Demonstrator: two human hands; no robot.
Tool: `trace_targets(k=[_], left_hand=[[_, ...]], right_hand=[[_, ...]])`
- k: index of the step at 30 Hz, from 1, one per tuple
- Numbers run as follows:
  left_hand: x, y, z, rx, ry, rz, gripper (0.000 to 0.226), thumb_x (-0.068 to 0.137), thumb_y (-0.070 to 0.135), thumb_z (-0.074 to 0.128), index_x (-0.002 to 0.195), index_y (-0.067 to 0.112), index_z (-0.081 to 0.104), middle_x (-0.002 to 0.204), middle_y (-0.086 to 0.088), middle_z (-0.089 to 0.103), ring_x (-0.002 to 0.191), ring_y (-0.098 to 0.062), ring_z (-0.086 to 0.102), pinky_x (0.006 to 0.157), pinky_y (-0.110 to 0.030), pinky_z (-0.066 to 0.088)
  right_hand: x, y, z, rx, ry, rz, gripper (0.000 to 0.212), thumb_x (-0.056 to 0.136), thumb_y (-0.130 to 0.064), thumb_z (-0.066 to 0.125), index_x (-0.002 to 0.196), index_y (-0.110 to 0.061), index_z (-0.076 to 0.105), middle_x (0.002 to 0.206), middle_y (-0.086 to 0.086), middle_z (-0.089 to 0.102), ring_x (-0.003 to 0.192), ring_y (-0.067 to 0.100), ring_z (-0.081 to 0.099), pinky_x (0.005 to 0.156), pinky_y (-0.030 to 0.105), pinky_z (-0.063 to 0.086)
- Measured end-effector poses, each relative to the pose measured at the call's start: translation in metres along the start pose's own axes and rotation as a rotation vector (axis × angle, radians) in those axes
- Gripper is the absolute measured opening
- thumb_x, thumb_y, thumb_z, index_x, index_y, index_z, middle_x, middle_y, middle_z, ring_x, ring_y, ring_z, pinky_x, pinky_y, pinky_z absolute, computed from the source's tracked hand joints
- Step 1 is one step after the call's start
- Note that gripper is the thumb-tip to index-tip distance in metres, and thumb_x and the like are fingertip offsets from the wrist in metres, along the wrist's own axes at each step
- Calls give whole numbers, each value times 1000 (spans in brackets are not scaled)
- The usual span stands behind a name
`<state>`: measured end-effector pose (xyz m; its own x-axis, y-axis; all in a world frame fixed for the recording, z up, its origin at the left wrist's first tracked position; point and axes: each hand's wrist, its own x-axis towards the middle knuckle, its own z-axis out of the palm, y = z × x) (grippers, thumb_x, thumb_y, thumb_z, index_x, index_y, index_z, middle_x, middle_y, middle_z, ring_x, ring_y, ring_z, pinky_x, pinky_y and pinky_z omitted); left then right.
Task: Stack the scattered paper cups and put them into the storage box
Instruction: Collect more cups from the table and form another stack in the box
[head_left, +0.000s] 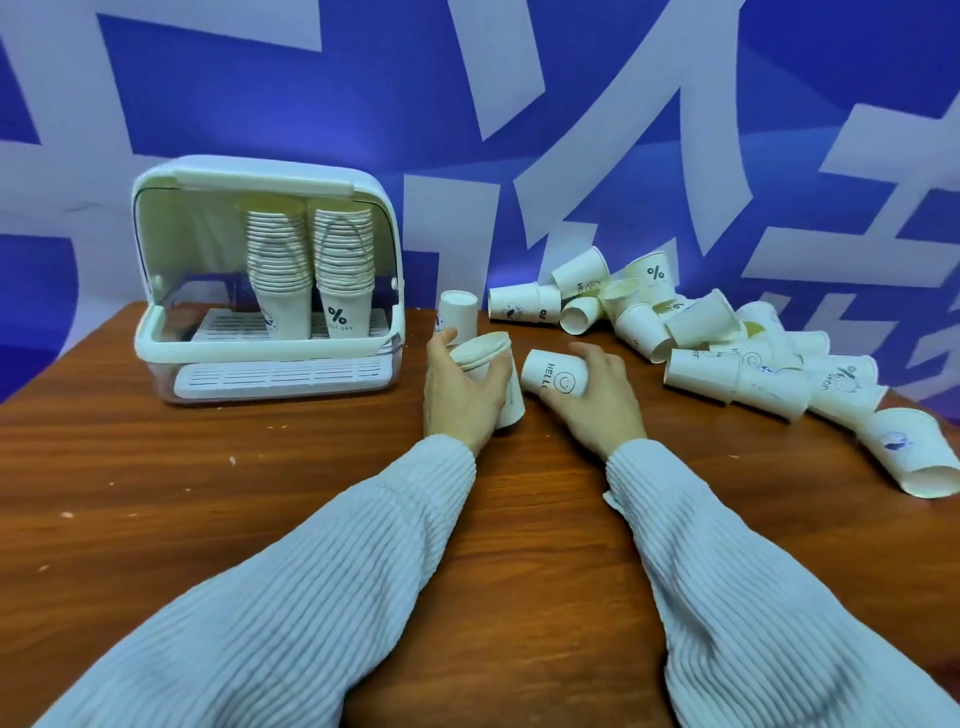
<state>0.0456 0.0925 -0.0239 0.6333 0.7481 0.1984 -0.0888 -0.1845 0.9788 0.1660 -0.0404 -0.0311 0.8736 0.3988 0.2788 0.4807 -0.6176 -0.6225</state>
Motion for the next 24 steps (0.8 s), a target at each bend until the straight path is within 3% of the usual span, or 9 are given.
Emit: trace_targets(k=[6, 8, 10, 14, 16, 20, 22, 24], left_hand=[[-5, 5, -5, 159, 66, 75, 77, 73, 54, 85, 133, 33, 42, 136, 3, 58, 125, -17, 55, 105, -38, 49], [-8, 6, -4, 316, 67, 178, 74, 77, 54, 82, 136, 31, 45, 136, 4, 57, 126, -17, 52, 107, -39, 47], [-11, 5, -2, 411, 45, 294, 74, 82, 50, 79, 143, 28, 43, 141, 4, 52, 130, -18, 50, 109, -39, 45], [-13, 1, 2, 589, -33, 428, 79, 91, 39, 68, 158, 25, 29, 149, -1, 46, 135, -23, 46, 109, -40, 38], [-13, 0, 2, 642, -33, 432, 77, 92, 26, 63, 160, 24, 25, 149, -1, 46, 137, -24, 43, 111, -39, 33], [-8, 4, -6, 708, -78, 441, 83, 91, 31, 65, 161, 23, 21, 149, -2, 50, 136, -24, 41, 111, -38, 30], [-7, 10, -16, 771, -135, 494, 86, 91, 45, 66, 161, 22, 22, 148, -1, 52, 135, -23, 41, 109, -38, 32], [-8, 18, -29, 843, -173, 556, 87, 90, 54, 65, 160, 22, 25, 147, -1, 54, 134, -23, 43, 110, -39, 34]], right_hand=[[-9, -1, -4, -69, 173, 95, 86, 79, -64, 75, 147, -24, 41, 147, 9, 49, 133, 33, 50, 105, 49, 45], [-9, 0, -7, -92, 264, -12, 79, 87, -61, 68, 151, -23, 43, 154, 8, 47, 142, 31, 43, 115, 49, 37], [-11, -6, -11, 67, 321, -200, 60, 96, -54, 60, 146, -24, 53, 149, 2, 53, 141, 23, 43, 116, 40, 35], [-27, -29, -3, 209, 111, -578, 38, 97, -49, 51, 116, -26, 74, 117, -14, 67, 123, 12, 55, 109, 29, 40], [-30, -35, 6, 184, 66, -651, 35, 98, -44, 52, 103, -19, 76, 108, -13, 69, 114, 13, 59, 104, 35, 46], [-26, -35, 3, 444, -145, -520, 25, 98, -32, 59, 88, -17, 77, 96, -1, 73, 100, 26, 65, 95, 49, 50], [-26, -33, -5, 685, -265, -398, 26, 98, -27, 61, 92, -8, 78, 99, 15, 71, 100, 39, 65, 96, 57, 49], [-29, -38, -8, 870, -328, -307, 29, 100, -24, 63, 95, 3, 73, 105, 32, 64, 96, 42, 64, 93, 59, 49]])
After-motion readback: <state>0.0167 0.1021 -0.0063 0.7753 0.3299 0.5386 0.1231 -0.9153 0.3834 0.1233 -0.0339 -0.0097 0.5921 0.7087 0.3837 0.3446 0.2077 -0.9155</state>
